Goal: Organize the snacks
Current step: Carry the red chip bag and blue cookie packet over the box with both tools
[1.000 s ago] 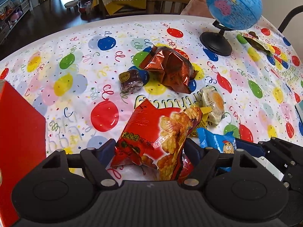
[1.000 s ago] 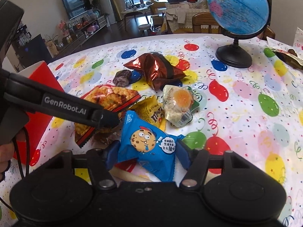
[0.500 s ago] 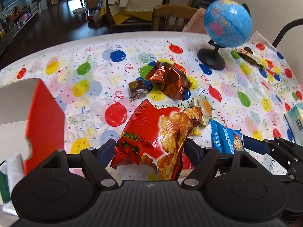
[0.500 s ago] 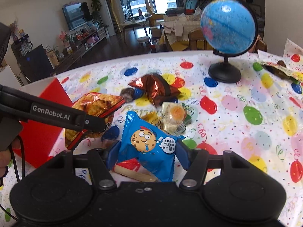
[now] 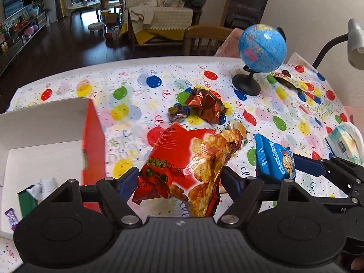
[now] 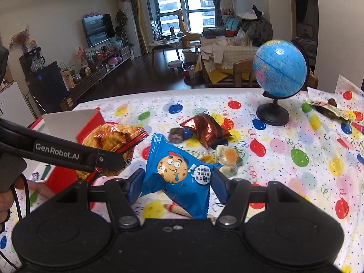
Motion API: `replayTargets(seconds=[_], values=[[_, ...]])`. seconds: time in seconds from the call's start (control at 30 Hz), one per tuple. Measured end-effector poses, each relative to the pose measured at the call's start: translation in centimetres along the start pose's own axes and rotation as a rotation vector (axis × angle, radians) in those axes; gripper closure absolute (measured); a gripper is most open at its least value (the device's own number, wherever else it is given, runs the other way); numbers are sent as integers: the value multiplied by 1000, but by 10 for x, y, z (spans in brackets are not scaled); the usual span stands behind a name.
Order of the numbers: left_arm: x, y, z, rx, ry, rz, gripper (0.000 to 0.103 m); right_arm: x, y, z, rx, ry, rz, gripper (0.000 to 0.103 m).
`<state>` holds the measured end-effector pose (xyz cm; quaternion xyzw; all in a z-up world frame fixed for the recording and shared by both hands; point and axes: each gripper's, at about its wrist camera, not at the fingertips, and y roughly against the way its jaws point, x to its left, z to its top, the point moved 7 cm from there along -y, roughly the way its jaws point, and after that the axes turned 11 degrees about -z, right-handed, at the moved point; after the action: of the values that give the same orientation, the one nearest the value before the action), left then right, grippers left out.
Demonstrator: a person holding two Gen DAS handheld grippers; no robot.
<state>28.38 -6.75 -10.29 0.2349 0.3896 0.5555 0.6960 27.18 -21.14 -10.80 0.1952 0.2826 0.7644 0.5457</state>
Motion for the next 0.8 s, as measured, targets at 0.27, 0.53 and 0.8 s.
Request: replayTargets(seconds=[0.27,0.53,0.8], values=[[36,48,-9,-45,-3,2,25,55,18,10,-32,30,10,42],[89,93,-13,-91,13,43,25,118,20,22,-56,58,43,43],[149,118,-17,-112,52,98,25,176,5,33,-56,107,71,43]])
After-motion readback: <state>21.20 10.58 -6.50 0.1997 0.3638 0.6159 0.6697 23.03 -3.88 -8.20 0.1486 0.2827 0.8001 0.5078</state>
